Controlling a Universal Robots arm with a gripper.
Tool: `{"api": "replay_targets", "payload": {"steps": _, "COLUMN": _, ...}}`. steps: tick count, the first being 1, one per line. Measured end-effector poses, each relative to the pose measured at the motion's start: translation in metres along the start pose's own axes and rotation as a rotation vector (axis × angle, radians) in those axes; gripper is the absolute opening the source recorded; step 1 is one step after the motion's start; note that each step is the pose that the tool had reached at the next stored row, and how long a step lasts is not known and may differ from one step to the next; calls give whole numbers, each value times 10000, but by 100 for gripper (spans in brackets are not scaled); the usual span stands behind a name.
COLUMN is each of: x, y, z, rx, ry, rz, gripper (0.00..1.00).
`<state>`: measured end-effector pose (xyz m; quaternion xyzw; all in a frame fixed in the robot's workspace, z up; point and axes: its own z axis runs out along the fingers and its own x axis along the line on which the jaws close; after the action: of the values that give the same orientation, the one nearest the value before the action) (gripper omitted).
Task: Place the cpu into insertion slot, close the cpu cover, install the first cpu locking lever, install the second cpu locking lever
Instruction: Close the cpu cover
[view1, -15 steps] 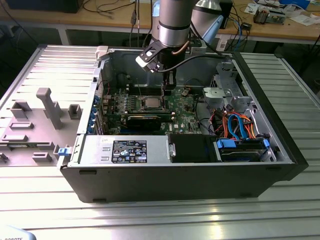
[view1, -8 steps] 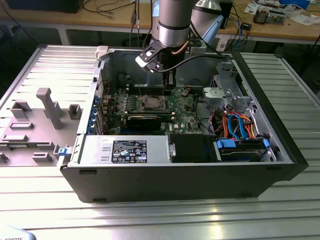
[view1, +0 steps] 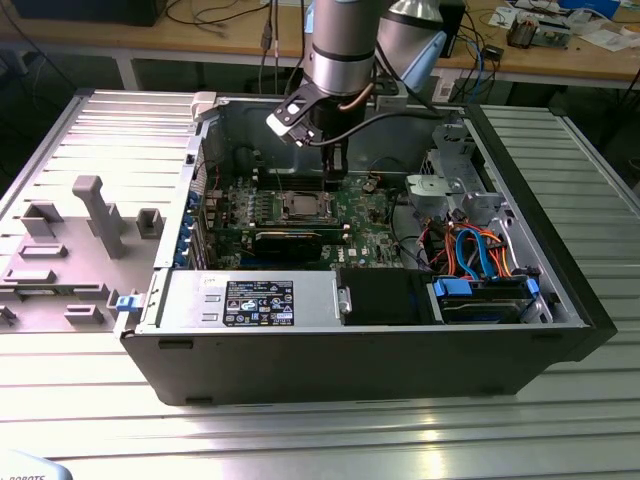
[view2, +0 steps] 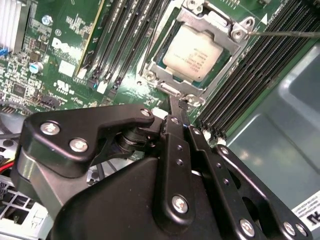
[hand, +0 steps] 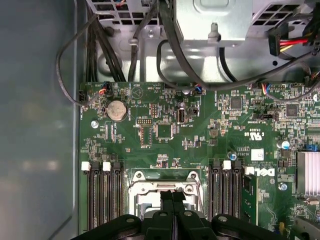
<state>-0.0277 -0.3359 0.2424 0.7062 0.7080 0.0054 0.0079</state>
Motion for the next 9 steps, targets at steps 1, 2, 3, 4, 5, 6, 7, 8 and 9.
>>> {"api": "replay_targets", "payload": {"steps": 1, "x": 0, "y": -14, "z": 4, "rx": 0, "ry": -1, "rz": -2, "gripper": 11}}
{"api": "replay_targets", "payload": {"steps": 2, "x": 0, "y": -36, "z": 7, "rx": -1, "ry": -2, "rz": -2, "gripper": 11}}
{"api": "replay_targets", "payload": {"steps": 3, "x": 0, "y": -44, "z": 11, "rx": -1, "ry": 0, "rz": -1, "gripper": 11}}
{"api": "replay_targets", "payload": {"steps": 4, "x": 0, "y": -53, "z": 18, "rx": -1, "ry": -1, "rz": -4, "gripper": 11}}
{"api": "replay_targets", "payload": {"steps": 5, "x": 0, "y": -59, "z": 20, "rx": 1, "ry": -2, "rz": -5, "gripper": 11}}
{"api": "replay_targets", "payload": {"steps": 6, "x": 0, "y": -60, "z": 22, "rx": 1, "ry": -2, "rz": -6, "gripper": 11}}
{"api": "replay_targets", "payload": {"steps": 7, "x": 0, "y": -60, "z": 23, "rx": 0, "ry": -3, "rz": -6, "gripper": 11}}
{"api": "replay_targets", "payload": {"steps": 8, "x": 0, "y": -60, "z": 24, "rx": 0, "ry": -2, "rz": -7, "gripper": 11}}
{"api": "replay_targets", "payload": {"steps": 9, "x": 0, "y": -60, "z": 24, "rx": -1, "ry": -1, "rz": -7, "gripper": 11}}
